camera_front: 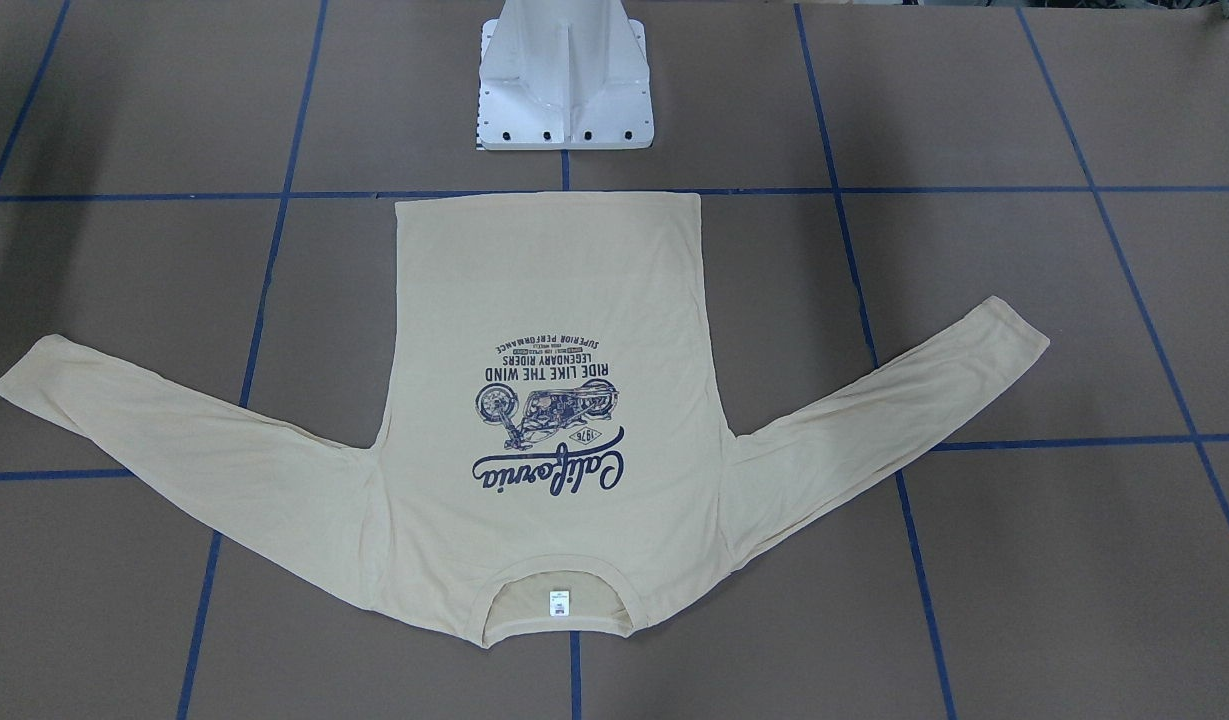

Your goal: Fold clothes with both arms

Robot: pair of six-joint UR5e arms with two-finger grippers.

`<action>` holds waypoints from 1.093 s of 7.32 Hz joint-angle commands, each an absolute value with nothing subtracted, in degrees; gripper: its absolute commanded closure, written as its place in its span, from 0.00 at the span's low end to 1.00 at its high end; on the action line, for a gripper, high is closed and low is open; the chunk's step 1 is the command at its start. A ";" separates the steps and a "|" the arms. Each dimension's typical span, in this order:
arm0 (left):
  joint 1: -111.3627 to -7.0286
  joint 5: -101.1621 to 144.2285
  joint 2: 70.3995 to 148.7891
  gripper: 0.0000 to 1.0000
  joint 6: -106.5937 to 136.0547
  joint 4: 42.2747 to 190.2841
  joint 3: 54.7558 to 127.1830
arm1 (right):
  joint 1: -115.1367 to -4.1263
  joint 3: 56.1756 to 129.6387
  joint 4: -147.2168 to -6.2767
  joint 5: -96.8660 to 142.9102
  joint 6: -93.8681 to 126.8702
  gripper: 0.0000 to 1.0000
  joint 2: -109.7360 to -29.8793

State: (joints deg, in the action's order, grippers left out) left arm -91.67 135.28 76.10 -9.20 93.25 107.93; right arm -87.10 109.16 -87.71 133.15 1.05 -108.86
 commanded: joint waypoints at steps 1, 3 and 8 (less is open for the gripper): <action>-91.67 135.35 76.11 0.00 -9.05 94.12 107.76 | -87.10 109.25 -87.63 133.15 1.14 0.00 -108.63; -91.67 135.35 76.29 0.00 -8.71 95.70 108.54 | -87.27 109.86 -87.54 133.15 0.71 0.00 -108.20; -91.58 132.82 76.72 0.00 -9.40 110.68 107.59 | -87.28 110.13 -87.45 133.51 1.14 0.00 -105.47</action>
State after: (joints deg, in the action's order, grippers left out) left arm -91.63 134.20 76.36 -9.23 104.63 108.21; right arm -87.27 110.09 -87.46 133.55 0.83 -106.27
